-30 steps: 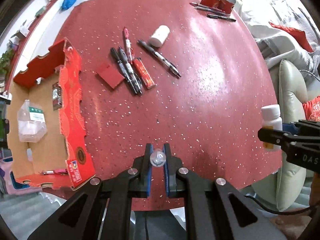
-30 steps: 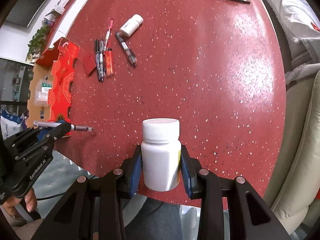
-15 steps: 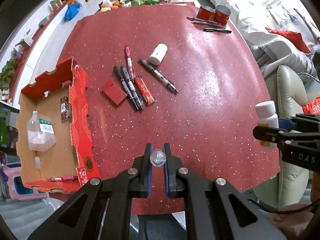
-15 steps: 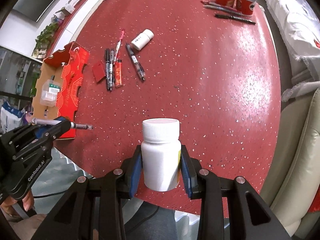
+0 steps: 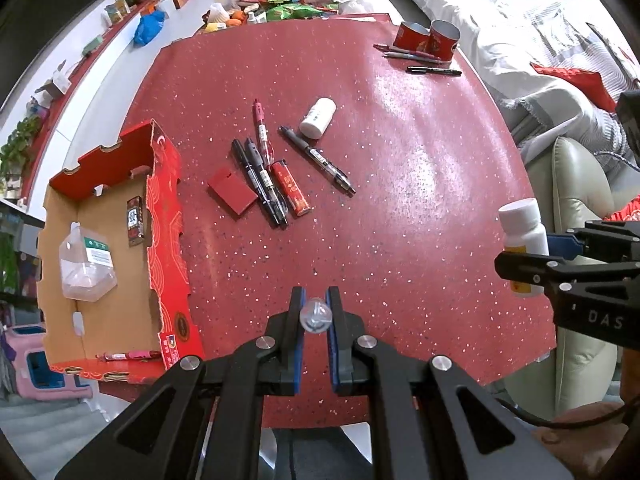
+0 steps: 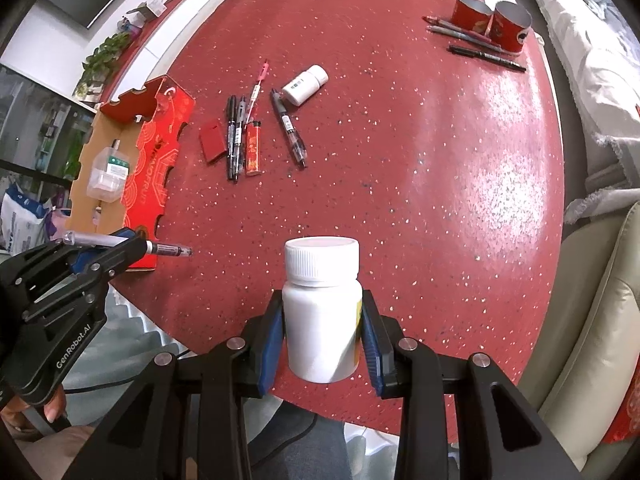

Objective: Organize rigid objects
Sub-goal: 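Carry the pill bottle and marker over the cardboard box with both tools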

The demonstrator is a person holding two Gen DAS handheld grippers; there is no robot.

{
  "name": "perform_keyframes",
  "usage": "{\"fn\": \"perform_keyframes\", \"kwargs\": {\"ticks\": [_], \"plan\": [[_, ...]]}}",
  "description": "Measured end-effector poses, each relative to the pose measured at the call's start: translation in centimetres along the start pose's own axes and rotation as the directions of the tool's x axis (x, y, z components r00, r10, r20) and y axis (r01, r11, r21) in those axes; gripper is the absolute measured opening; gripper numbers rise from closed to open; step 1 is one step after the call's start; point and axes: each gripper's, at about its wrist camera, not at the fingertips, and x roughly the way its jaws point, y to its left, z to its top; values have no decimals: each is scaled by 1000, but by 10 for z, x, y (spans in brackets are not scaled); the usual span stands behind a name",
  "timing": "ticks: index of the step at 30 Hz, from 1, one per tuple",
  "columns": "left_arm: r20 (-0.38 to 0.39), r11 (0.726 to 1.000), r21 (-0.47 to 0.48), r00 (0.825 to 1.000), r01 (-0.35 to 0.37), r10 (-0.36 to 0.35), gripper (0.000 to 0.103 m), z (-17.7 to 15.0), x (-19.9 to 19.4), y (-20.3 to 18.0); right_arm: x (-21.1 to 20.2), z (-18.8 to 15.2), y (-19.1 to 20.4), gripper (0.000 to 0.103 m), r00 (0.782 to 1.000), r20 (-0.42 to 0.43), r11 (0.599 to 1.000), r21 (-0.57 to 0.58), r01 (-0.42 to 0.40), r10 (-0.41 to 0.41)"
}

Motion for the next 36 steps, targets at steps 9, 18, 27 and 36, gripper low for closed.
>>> {"fn": "perform_keyframes", "kwargs": {"ticks": [9,18,27,36], "plan": [[15,1000,-20,1000,-3,4,10,-1,-4,6,-2,3,5,37,1000,8,1000,-19,6,-6],[56,996,-84,998,0,4,10,-3,-15,24,-7,10,19,37,1000,20,998,-61,23,-22],[107,986,-169,994,2,16,10,-1,-31,61,-12,24,36,37,999,43,996,-81,34,-31],[141,973,-231,990,16,18,10,4,-39,117,-16,45,77,37,997,73,994,-100,33,-26]]}}
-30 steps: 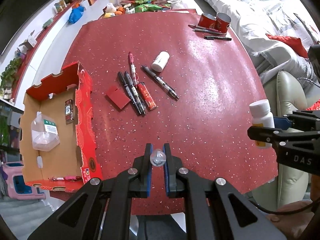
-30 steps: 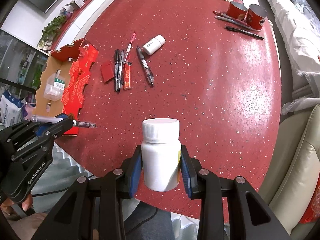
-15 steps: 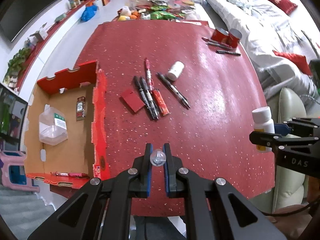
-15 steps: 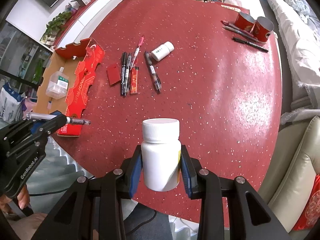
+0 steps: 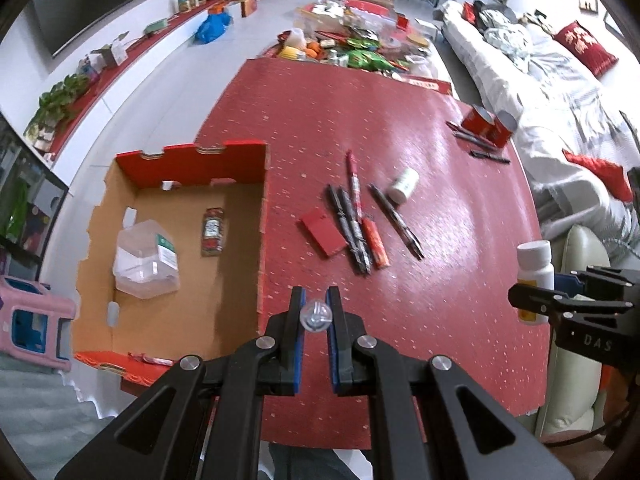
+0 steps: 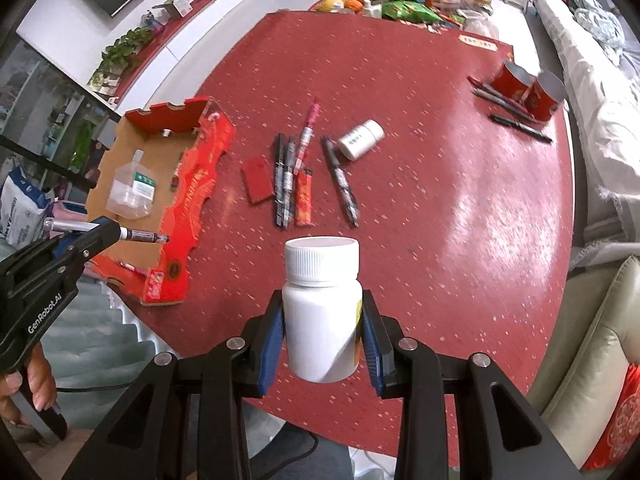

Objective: Organize rigid objects
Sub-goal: 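Carry the pill bottle and marker over the cardboard box with both tools, then open the right tool to drop the bottle while the left tool releases the marker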

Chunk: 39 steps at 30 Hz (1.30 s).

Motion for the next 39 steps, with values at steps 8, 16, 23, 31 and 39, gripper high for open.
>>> {"fn": "perform_keyframes", "kwargs": {"ticks": [8,16,23,31,39], "plan": [[20,997,-81,1000,7,-5,10,5,-6,63,5,32,57,37,999,30,999,-42,-28,29],[-4,991,-129,1000,-27,27,10,-1,1,129,21,57,126,37,998,18,993,-102,-54,57],[-43,991,-131,999,-34,29,10,-6,17,164,44,68,187,37,996,-12,981,-171,-88,87],[-99,995,-102,995,-16,5,10,-18,33,174,69,66,220,37,993,-68,975,-197,-105,93],[-147,995,-98,989,-2,-13,10,-25,52,182,84,64,229,37,991,-108,975,-200,-94,74]]}}
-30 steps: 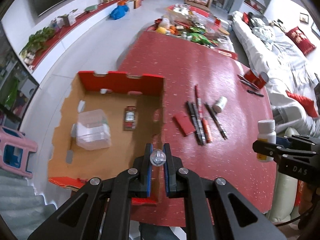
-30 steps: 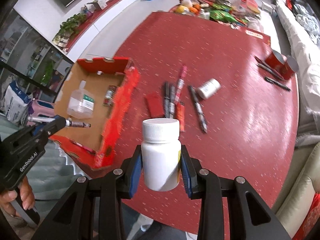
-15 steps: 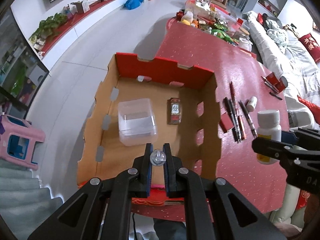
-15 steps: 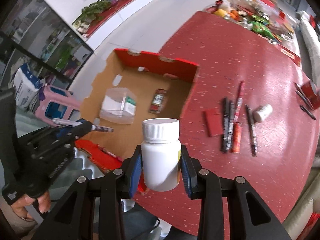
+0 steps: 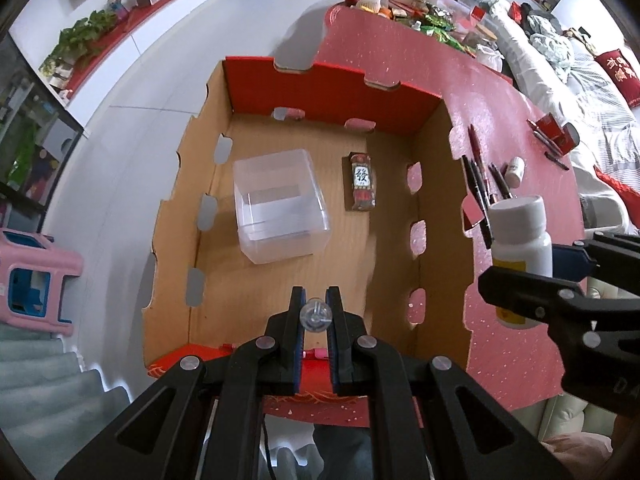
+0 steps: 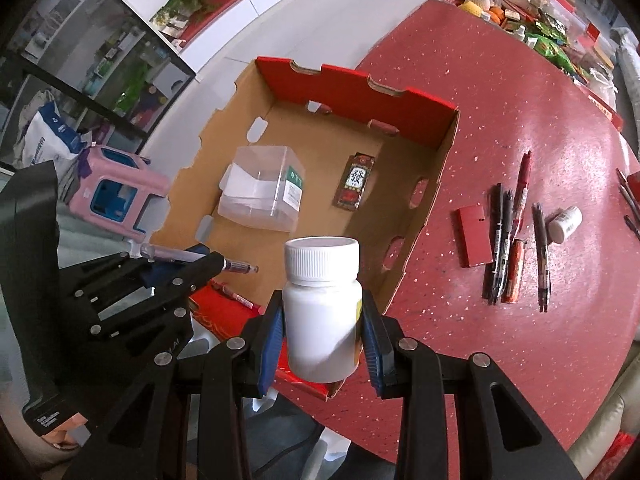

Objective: Organize rigid objects
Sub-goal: 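Open the right tool to drop the bottle while the left tool releases the marker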

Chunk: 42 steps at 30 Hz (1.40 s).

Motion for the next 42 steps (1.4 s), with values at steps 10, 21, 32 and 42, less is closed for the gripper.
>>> {"fn": "perform_keyframes", "kwargs": {"ticks": [10,21,32,42], "plan": [[-42,1000,21,999,0,1,10,6,18,2,18,3,-3,37,999,-51,999,35,16,-14],[-90,999,36,995,-29,33,10,15,37,2,37,13,-2,37,996,-84,998,57,39,-34],[-103,999,-4,994,-35,34,92,33,36,16,14,21,-24,97,996,12,990,114,86,-88],[-100,999,-39,995,22,-26,103,32,26,8,-8,-25,-92,97,993,5,933,344,107,-116]]}}
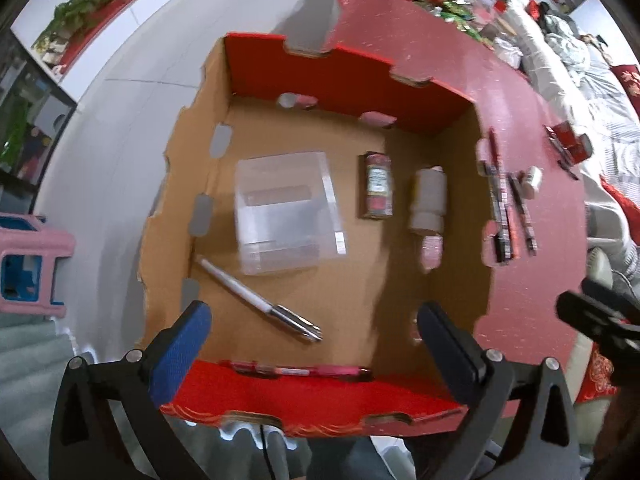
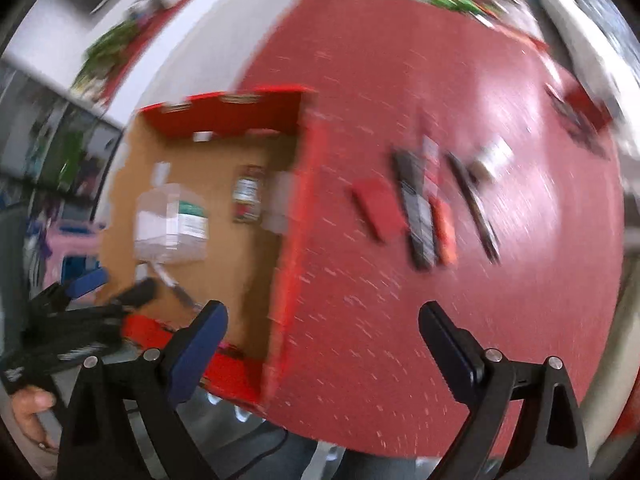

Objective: Organize rigid objects
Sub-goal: 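Open the right tool to drop the bottle while the left tool releases the marker, then withdraw both tools from the cardboard box back over the table, then grasp a second white pill bottle with the right tool while the left tool grasps the clear gel pen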

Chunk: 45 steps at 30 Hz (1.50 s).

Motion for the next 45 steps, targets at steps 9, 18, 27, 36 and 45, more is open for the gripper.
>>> {"fn": "perform_keyframes", "kwargs": {"ticks": [9,18,27,36,45], "plan": [[39,994,93,997,65,-69,103,-3,-17,-67,28,-31,-108,97,992,-123,959,279,55,-21],[-3,990,111,997,82,-83,103,-5,-11,-138,45,30,-175,97,997,-63,901,433,-15,47],[-23,996,76,999,37,-35,103,-4,-6,-165,90,121,-200,97,1000,5,878,479,1,-3],[-23,998,54,1000,-11,12,103,7,13,-195,124,145,-182,34,999,-46,938,345,-11,29],[-7,999,32,1000,7,-7,103,26,50,-260,95,74,-249,34,997,-65,956,293,-26,48]]}}
